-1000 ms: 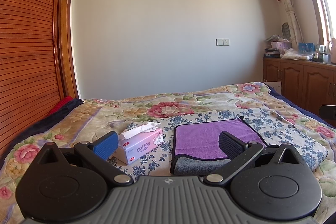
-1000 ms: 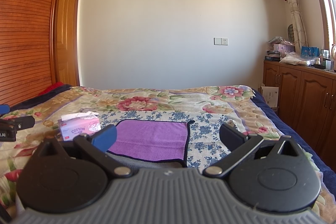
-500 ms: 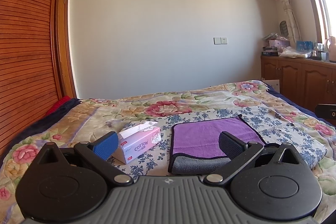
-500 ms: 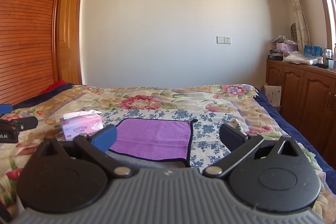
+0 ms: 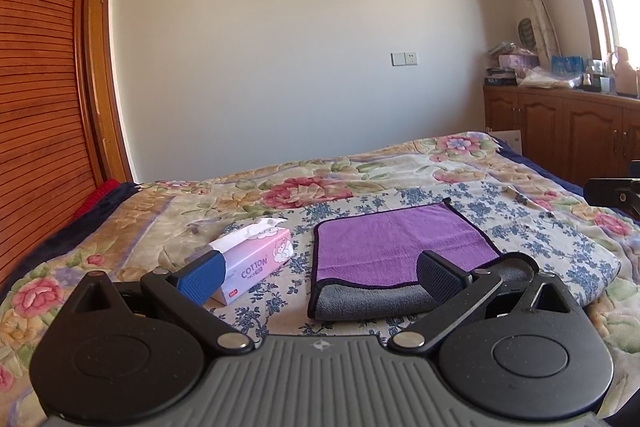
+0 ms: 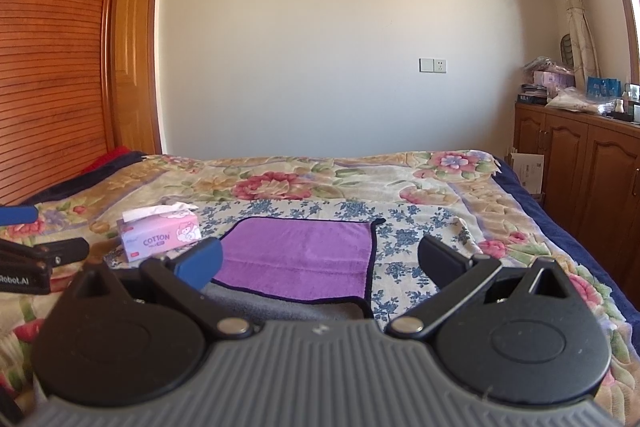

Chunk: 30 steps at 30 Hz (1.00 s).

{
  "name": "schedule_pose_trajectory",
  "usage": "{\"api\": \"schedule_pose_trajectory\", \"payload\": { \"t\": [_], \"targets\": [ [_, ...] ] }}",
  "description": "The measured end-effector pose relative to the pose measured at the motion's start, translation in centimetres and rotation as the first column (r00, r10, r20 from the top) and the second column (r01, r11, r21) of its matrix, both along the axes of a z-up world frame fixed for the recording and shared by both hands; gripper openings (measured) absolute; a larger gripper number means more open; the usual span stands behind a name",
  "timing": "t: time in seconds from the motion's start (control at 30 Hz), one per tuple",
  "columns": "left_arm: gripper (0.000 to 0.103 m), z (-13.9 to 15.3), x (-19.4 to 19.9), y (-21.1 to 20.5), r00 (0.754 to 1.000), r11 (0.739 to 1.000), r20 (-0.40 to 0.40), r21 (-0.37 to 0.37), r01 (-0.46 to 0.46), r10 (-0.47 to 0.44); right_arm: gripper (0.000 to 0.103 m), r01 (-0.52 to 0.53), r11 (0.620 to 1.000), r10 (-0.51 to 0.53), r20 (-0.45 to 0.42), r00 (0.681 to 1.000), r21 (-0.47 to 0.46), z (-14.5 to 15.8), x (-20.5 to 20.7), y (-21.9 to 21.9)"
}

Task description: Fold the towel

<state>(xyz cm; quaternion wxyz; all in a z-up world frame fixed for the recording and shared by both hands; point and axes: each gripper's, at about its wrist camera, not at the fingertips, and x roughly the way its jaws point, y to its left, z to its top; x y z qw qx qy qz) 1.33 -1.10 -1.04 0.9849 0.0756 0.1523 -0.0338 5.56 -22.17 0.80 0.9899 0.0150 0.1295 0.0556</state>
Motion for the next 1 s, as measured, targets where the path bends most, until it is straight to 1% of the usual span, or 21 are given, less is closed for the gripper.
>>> {"api": "schedule_pose_trajectory", "payload": {
  "t": [0.2,0.57,0.83,1.0],
  "targets": [
    [0.103,-0.5,1.2,-0.2,0.999,1.0,-0.029,0.0,0.021,-0.021,0.103,-0.001,1.0,0.002,-0.022,1.0,0.008,-0.3,0.8,0.1],
    [0.103,-1.7,3.3,-0.7,0.996,0.999,-0.08,0.027,0.044,-0.042,0.103,0.006,0.999,-0.002,-0.066,0.998,0.052,-0.9,2.7,-0.3],
    [0.103,-2.3,5.0,-0.5,0.992,0.999,-0.117,0.004,0.053,-0.052,0.103,0.001,0.999,0.003,-0.095,0.996,0.046,-1.4,4.4,-0.4],
    [0.103,-2.7,6.0,-0.4,0.988,0.998,-0.144,-0.008,0.055,-0.055,0.103,-0.013,0.999,0.019,-0.132,0.991,0.05,-1.9,5.6,-0.5]
  ]
}}
